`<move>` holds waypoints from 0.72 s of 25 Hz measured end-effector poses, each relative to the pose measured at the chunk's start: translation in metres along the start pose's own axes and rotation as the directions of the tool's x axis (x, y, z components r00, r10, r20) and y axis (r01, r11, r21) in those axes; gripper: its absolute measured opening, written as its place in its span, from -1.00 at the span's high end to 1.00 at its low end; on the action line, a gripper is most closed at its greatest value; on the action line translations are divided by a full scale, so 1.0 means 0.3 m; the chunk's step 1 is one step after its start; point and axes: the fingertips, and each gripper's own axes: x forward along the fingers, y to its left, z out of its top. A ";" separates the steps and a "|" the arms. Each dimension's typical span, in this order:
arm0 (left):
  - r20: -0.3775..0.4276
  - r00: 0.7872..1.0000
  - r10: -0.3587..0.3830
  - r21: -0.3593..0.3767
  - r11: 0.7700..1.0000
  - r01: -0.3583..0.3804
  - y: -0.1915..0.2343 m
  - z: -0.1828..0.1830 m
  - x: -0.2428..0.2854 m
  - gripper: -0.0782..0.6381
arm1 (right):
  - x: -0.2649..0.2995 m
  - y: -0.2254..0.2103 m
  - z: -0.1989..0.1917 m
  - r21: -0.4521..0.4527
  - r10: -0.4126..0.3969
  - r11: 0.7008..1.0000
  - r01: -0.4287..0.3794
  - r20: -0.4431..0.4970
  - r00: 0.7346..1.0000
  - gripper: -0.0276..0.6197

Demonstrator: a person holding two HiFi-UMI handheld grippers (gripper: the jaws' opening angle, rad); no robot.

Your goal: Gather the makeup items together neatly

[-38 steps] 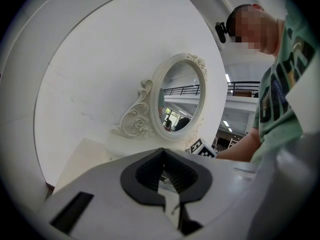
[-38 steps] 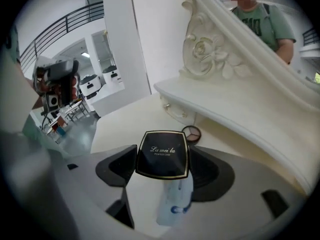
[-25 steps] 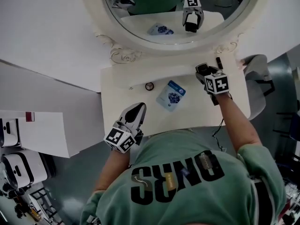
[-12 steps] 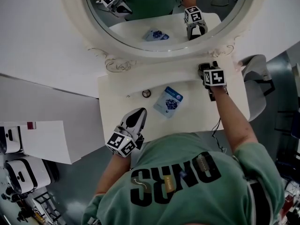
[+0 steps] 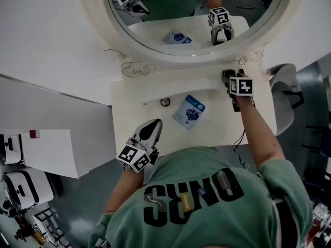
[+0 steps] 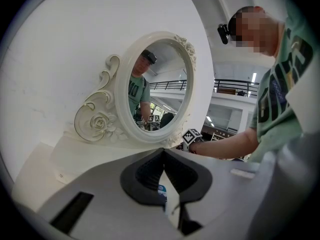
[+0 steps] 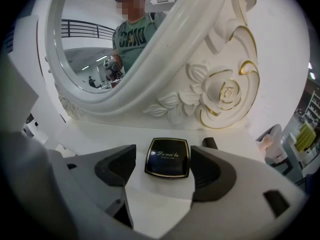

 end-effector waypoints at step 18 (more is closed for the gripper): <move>0.068 0.996 -0.063 0.027 0.998 0.061 -0.170 0.047 0.081 0.76 | -0.420 0.464 -0.433 -0.356 0.541 0.781 -0.514 -0.027 0.841 0.32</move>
